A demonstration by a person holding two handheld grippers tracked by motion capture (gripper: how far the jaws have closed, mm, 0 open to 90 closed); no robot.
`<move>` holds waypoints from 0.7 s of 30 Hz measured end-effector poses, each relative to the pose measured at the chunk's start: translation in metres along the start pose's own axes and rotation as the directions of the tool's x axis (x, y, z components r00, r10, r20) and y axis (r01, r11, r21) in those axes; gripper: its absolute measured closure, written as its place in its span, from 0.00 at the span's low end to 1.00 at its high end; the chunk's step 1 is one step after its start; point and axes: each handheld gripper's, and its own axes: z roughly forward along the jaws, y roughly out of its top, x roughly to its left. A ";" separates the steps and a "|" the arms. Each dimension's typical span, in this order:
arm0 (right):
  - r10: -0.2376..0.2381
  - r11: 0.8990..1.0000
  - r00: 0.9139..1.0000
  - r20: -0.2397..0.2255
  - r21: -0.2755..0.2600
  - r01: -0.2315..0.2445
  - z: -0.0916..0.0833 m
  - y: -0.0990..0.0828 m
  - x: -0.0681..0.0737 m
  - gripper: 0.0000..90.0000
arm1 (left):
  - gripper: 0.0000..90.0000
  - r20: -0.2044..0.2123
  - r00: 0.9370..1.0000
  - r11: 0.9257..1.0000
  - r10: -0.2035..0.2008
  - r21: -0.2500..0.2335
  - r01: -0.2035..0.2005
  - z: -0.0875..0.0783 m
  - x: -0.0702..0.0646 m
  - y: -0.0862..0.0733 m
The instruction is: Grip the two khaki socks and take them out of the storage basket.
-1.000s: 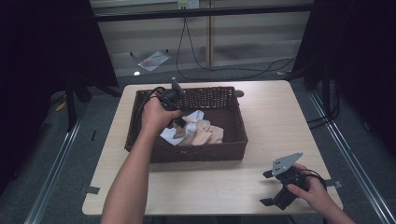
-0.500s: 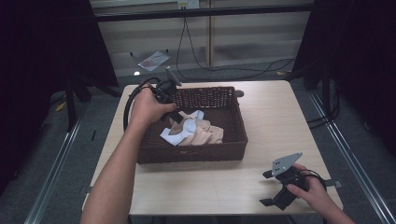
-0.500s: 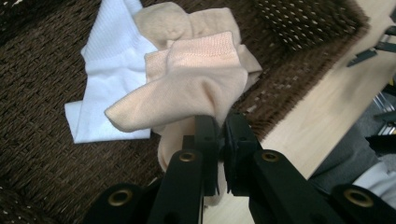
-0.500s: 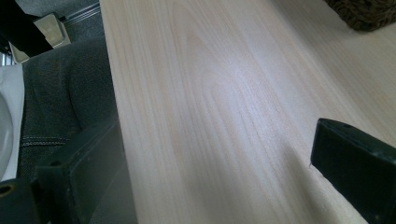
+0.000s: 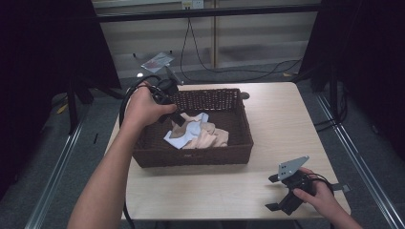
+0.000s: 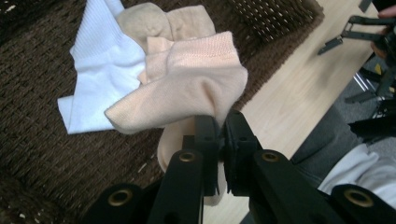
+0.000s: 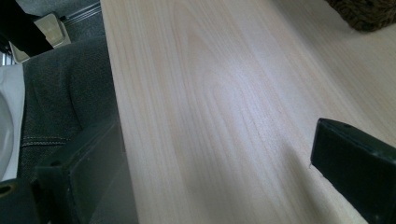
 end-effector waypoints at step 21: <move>0.000 1.000 1.000 0.000 -0.004 0.000 0.000 0.001 0.001 0.02 | 0.95 0.049 0.987 0.987 0.151 0.056 -0.154 -0.004 -0.045 -0.012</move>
